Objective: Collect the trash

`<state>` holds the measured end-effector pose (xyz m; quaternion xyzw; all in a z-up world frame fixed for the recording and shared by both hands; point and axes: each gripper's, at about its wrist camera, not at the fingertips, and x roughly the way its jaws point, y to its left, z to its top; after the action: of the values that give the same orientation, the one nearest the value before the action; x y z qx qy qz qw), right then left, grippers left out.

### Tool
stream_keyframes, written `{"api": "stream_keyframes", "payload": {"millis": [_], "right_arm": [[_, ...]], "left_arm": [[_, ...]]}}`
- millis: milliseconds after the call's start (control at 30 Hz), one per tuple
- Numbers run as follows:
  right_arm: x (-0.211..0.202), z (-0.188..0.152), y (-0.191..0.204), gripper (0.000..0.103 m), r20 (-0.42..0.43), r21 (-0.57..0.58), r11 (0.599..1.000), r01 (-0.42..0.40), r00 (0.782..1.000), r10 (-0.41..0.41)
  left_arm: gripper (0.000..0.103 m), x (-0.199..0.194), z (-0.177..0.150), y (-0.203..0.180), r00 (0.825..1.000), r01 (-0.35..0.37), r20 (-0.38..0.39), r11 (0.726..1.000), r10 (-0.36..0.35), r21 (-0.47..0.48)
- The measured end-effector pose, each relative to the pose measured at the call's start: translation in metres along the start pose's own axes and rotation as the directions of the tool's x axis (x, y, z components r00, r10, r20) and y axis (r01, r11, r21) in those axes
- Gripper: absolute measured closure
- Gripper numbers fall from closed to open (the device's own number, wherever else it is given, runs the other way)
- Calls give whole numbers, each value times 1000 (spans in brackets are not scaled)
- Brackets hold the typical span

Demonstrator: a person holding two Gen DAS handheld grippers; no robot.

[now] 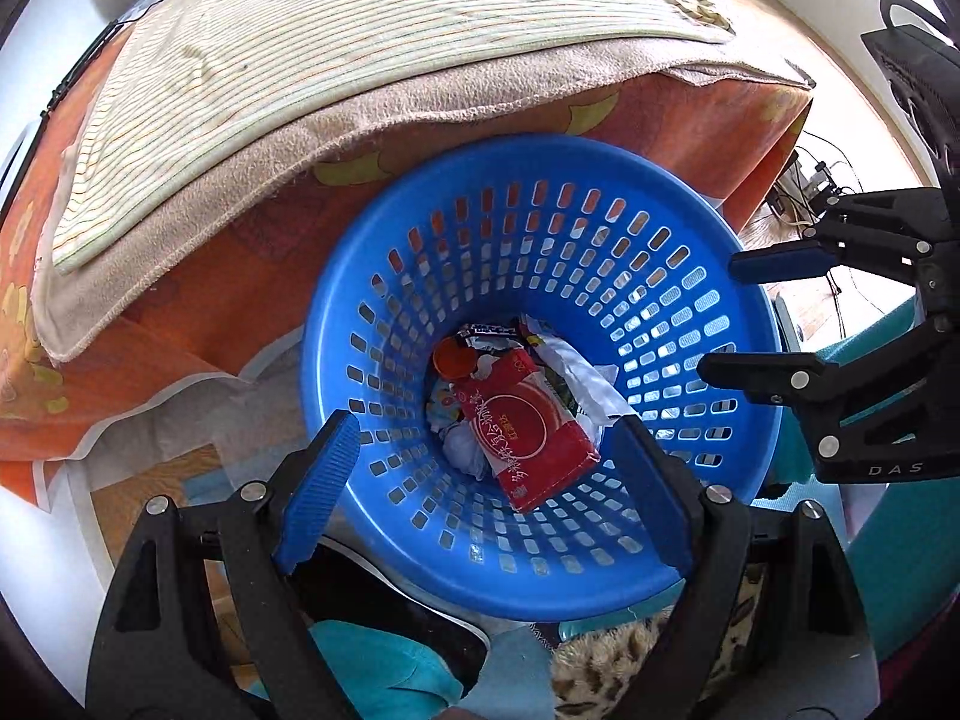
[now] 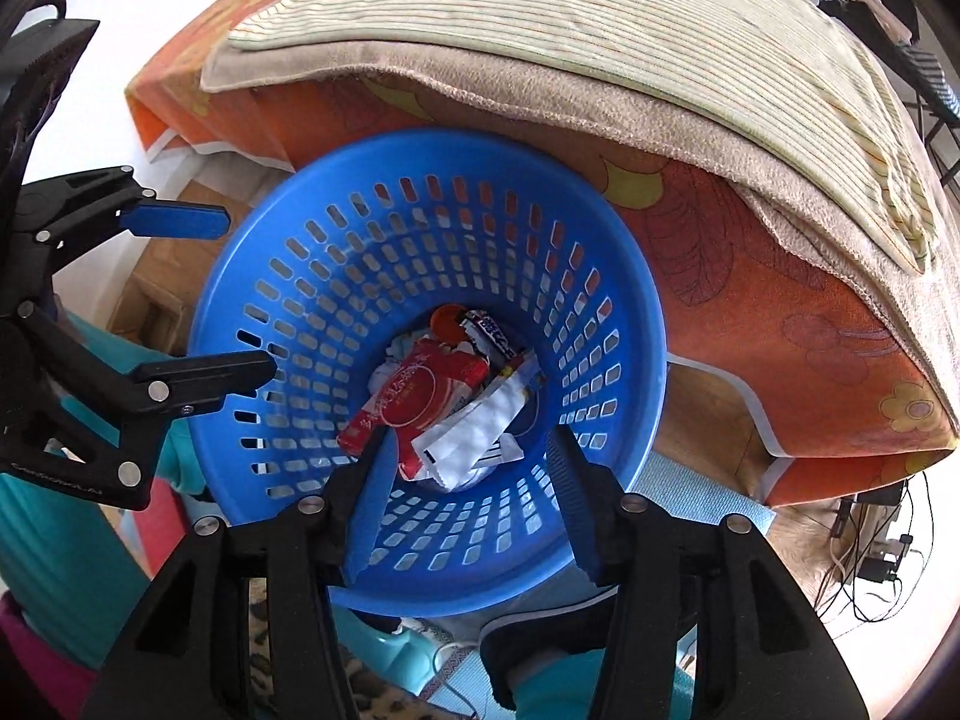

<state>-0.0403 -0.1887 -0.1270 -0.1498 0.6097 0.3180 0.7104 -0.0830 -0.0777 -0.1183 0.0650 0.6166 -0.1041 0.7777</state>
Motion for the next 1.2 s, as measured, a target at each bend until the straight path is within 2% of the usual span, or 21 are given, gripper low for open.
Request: {"api": "stream_keyframes", "payload": {"millis": [100,333,700,900,1200], "right_arm": [[-1,1,-1,39,4,5,1000,6,1000,-6],[-12,5,-2,39,31,30,997,77,997,-78],[-39,20,-17,39,93,102,990,100,990,-110],[-60,39,-20,39,149,99,988,122,980,-136],[-90,81,-30,38,254,110,984,139,953,-163]], "left_arm": [[15,0,1,0,1000,-2,4,1000,2,-5],[15,-11,6,7,1000,1,28,999,0,-39],[15,-46,33,19,992,2,123,997,8,-82],[15,-75,56,28,977,-42,206,996,56,-74],[15,-112,99,62,942,-56,320,988,100,-143]]}}
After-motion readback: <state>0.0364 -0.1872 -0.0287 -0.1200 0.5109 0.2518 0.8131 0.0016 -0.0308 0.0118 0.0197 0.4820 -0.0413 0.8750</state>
